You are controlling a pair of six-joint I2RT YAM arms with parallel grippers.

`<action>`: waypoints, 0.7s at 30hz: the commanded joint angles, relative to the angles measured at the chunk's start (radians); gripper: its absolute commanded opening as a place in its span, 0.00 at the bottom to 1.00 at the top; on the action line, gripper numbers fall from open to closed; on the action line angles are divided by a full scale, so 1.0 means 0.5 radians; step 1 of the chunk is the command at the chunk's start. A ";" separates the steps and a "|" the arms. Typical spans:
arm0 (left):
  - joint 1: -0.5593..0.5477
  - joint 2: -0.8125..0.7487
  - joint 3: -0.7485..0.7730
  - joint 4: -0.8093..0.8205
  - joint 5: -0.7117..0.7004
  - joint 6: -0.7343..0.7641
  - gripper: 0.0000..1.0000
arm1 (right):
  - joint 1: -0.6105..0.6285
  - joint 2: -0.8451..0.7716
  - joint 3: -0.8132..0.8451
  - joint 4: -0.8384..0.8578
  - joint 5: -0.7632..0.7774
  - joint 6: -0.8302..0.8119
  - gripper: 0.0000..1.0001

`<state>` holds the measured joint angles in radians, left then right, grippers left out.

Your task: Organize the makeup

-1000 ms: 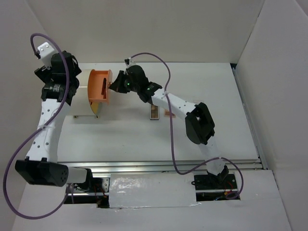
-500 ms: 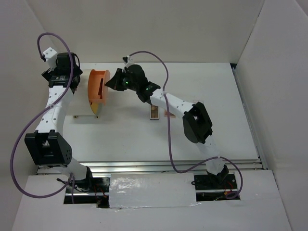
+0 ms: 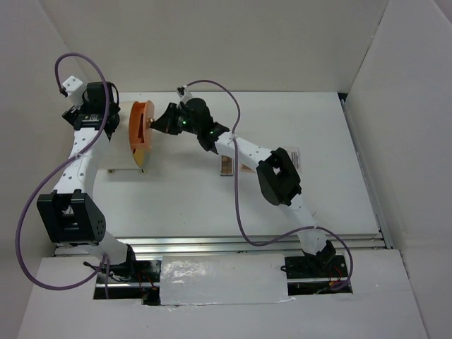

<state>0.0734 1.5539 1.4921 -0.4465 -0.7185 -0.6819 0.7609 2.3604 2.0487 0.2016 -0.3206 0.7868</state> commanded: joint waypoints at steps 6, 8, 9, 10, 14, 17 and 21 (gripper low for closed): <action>0.000 -0.049 -0.100 0.064 -0.002 -0.041 1.00 | 0.009 0.154 0.176 0.462 -0.199 0.239 0.14; 0.000 -0.049 -0.107 0.074 -0.005 -0.041 0.99 | 0.012 0.182 0.179 0.499 -0.202 0.267 0.15; 0.000 -0.043 -0.110 0.074 -0.005 -0.041 0.99 | 0.015 0.194 0.198 0.511 -0.202 0.276 0.15; 0.003 -0.040 -0.107 0.071 -0.002 -0.038 0.99 | 0.018 0.203 0.204 0.526 -0.205 0.298 0.15; 0.003 -0.031 -0.119 0.065 0.013 -0.066 0.99 | 0.034 0.277 0.241 0.585 -0.196 0.338 0.16; 0.000 -0.043 -0.134 0.065 0.020 -0.087 1.00 | 0.049 0.353 0.339 0.609 -0.199 0.378 0.17; 0.003 -0.058 -0.143 0.062 0.007 -0.106 0.99 | 0.071 0.415 0.437 0.631 -0.184 0.414 0.18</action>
<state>0.0734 1.5345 1.4467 -0.4038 -0.7433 -0.6895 0.7773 2.5469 2.1944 0.4320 -0.4084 0.9730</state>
